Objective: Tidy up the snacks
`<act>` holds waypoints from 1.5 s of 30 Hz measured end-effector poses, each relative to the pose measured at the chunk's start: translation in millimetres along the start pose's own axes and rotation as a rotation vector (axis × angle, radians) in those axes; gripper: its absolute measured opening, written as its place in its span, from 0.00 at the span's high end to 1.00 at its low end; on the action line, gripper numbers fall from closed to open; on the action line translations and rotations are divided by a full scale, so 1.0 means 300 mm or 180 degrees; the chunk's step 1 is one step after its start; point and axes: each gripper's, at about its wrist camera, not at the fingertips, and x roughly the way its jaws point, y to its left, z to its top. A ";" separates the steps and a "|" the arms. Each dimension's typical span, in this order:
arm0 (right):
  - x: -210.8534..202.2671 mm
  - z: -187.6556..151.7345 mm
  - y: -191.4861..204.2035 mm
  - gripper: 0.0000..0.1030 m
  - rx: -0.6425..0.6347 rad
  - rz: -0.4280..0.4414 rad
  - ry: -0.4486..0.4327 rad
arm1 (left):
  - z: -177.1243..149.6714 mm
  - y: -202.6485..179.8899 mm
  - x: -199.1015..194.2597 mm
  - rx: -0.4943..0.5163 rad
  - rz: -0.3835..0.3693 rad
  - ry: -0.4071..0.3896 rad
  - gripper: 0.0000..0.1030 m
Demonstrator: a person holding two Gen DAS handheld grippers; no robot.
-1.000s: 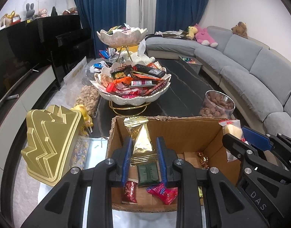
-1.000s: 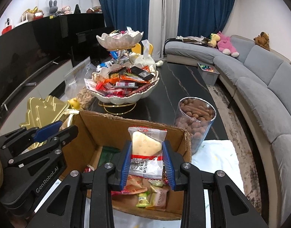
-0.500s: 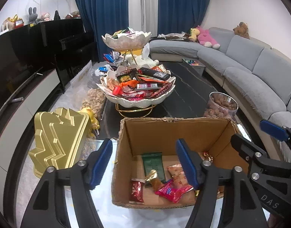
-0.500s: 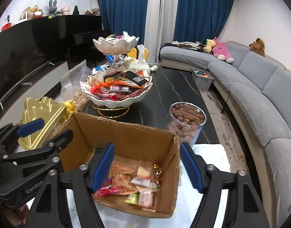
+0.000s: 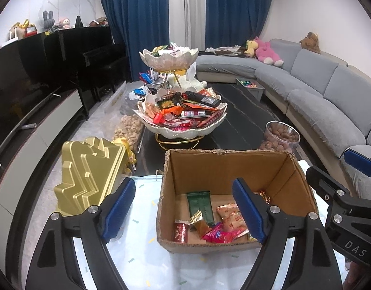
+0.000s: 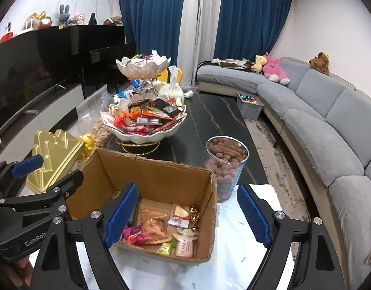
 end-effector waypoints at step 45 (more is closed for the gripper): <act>-0.580 -0.252 -0.056 0.11 0.0153 0.0030 -0.0208 | -0.267 -0.057 -0.558 -0.0041 0.0015 -0.0059 0.01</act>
